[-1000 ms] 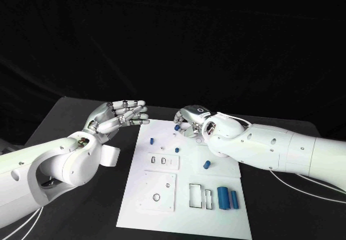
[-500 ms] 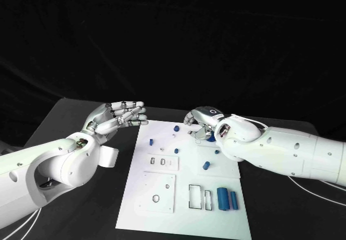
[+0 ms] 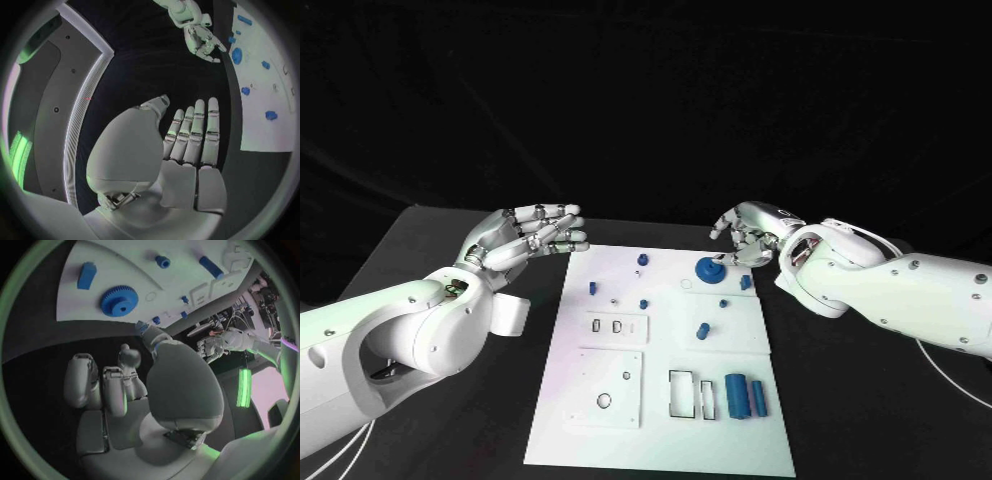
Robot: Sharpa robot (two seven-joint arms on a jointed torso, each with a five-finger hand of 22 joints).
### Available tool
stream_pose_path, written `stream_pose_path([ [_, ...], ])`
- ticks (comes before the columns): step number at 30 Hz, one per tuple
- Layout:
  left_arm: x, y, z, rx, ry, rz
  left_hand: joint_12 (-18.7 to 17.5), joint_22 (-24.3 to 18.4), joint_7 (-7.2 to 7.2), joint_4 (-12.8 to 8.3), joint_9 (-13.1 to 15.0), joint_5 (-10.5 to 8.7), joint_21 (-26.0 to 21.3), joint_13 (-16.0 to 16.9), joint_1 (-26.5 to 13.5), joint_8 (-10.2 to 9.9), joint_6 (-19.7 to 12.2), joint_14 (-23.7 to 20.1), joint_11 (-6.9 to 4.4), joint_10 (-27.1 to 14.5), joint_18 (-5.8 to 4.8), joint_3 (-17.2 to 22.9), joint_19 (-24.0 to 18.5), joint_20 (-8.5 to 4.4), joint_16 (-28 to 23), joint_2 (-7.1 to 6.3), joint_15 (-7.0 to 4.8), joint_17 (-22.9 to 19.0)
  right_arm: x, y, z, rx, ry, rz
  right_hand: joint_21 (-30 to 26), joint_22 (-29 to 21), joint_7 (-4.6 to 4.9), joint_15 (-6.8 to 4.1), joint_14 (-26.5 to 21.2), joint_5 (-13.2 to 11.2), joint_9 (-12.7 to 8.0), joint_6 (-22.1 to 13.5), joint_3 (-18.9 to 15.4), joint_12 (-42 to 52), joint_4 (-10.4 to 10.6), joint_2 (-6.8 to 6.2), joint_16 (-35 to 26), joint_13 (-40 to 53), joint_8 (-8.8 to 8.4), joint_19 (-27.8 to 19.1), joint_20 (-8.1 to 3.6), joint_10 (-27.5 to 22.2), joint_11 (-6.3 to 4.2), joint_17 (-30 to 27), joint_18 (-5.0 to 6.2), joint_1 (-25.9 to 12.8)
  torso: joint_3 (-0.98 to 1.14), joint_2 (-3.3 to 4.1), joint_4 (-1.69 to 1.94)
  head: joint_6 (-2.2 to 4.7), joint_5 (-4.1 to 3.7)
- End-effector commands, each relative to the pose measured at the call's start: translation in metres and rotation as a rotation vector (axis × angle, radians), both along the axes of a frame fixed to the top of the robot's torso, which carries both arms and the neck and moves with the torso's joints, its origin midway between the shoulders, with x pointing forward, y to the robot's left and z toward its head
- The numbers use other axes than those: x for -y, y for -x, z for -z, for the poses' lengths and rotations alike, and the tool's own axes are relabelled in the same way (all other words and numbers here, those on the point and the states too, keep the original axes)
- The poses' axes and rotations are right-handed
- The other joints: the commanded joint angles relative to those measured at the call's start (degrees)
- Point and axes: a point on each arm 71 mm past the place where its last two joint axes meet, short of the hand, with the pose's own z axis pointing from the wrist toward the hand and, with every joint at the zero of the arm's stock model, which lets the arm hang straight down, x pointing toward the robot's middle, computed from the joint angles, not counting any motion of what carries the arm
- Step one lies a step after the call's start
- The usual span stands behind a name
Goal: Assemble the parts on the task board
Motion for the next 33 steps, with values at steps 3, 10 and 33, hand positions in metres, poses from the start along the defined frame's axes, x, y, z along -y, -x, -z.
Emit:
stream_pose_path([
  [3,0.002,0.0,-0.001,0.0,0.013,0.02,-0.39,-0.04,2.84,-0.03,-0.05,-0.24,0.1,0.0,-0.32,-0.26,-0.24,-0.08,0.09,-0.31,0.72,0.4,0.28,0.18,-0.32,-0.13,0.22,0.05,0.007,-0.004,0.011,-0.13,-0.045,0.024,1.1,1.92,0.45,0.71,5.04,0.66,0.77,-2.06,-4.33,10.75,2.55,1.04,1.12,11.87,2.1,0.95,0.49,3.66,0.5,10.04,-0.83,1.81,0.25,0.04,-0.18,-0.03,0.0],
  [10,0.003,-0.001,-0.001,-0.001,0.014,0.023,-0.39,-0.04,2.84,-0.03,-0.05,-0.24,0.1,0.0,-0.32,-0.26,-0.24,-0.08,0.09,-0.31,0.72,0.4,0.28,0.18,-0.32,-0.13,0.22,0.05,0.003,-0.009,0.02,-0.158,-0.047,0.032,1.64,2.79,0.59,0.87,5.25,1.21,0.92,-2.62,-5.42,12.83,3.62,1.45,1.47,14.27,2.8,1.36,0.65,4.71,0.66,11.12,-0.99,2.52,0.14,0.11,0.06,-0.09,0.04],
  [33,0.001,-0.001,0.0,-0.003,0.012,0.019,-0.39,-0.04,2.84,-0.03,-0.05,-0.24,0.1,0.0,-0.32,-0.26,-0.24,-0.08,0.09,-0.31,0.72,0.4,0.28,0.18,-0.32,-0.13,0.22,0.05,-0.003,-0.009,0.031,-0.185,-0.013,0.026,2.23,3.68,0.65,0.98,5.45,1.98,1.02,-2.76,-5.79,14.87,4.53,1.92,1.77,16.63,3.47,1.79,0.77,5.99,0.75,12.08,-1.16,3.28,0.13,0.07,-0.03,-0.72,0.37],
])
